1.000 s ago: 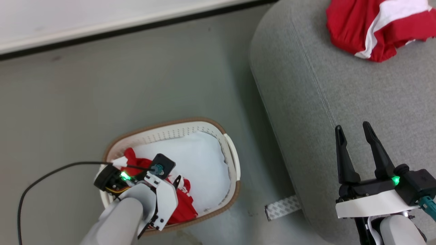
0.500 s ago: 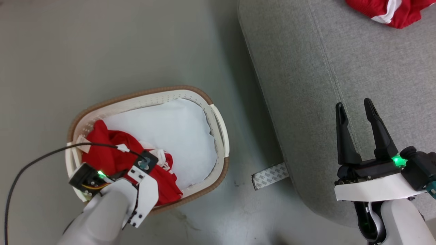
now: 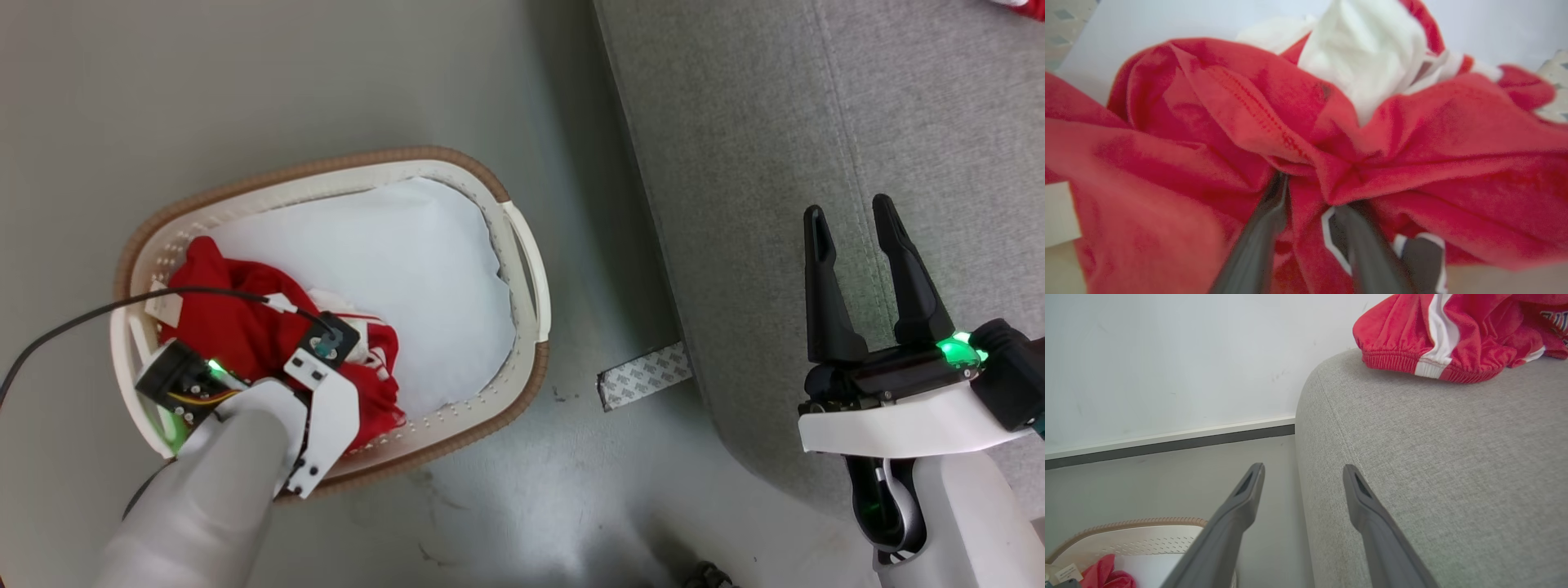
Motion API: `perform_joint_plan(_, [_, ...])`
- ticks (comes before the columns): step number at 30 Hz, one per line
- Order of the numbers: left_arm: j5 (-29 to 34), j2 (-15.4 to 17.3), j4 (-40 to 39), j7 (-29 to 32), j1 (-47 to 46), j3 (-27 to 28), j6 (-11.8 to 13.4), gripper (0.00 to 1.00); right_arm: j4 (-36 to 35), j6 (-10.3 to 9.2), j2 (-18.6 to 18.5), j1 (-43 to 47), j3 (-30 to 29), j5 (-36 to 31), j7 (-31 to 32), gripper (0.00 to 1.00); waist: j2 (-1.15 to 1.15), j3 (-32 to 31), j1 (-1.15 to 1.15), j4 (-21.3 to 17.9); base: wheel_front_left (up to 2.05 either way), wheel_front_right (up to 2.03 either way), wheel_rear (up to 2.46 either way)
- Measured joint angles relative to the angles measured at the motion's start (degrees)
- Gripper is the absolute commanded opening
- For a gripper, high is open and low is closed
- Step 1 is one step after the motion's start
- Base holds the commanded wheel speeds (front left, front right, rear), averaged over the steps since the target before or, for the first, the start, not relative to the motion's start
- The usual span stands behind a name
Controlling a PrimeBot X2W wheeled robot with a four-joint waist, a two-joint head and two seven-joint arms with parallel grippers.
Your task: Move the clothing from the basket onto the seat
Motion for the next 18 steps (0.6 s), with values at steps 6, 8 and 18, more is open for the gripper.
perform_joint_plan(6, [-0.7, -0.4, 0.1, -1.4, -0.6, -0.5, -0.6, 0.00, -0.1, 0.00, 0.0, -0.4, -0.3, 0.4, 0.0, 1.00, 0.00, 1.6, 0.00, 0.1, 0.00, 0.00, 0.00])
perform_joint_plan(8, [-1.9, -1.3, 0.1, -2.8, -0.5, 0.0, -1.0, 0.00, 0.3, 0.00, 0.0, -0.4, -0.6, 0.4, 0.0, 1.00, 0.00, 1.2, 0.00, 0.4, 0.00, 0.00, 0.00])
perform_joint_plan(18, [-10.4, -7.4, -2.5, -12.0, 2.8, 3.4, -2.6, 0.00, 2.9, 0.00, 0.0, 2.2, -3.9, -4.7, 0.0, 1.00, 0.00, -6.7, -0.01, 3.8, 0.00, 0.00, 0.00])
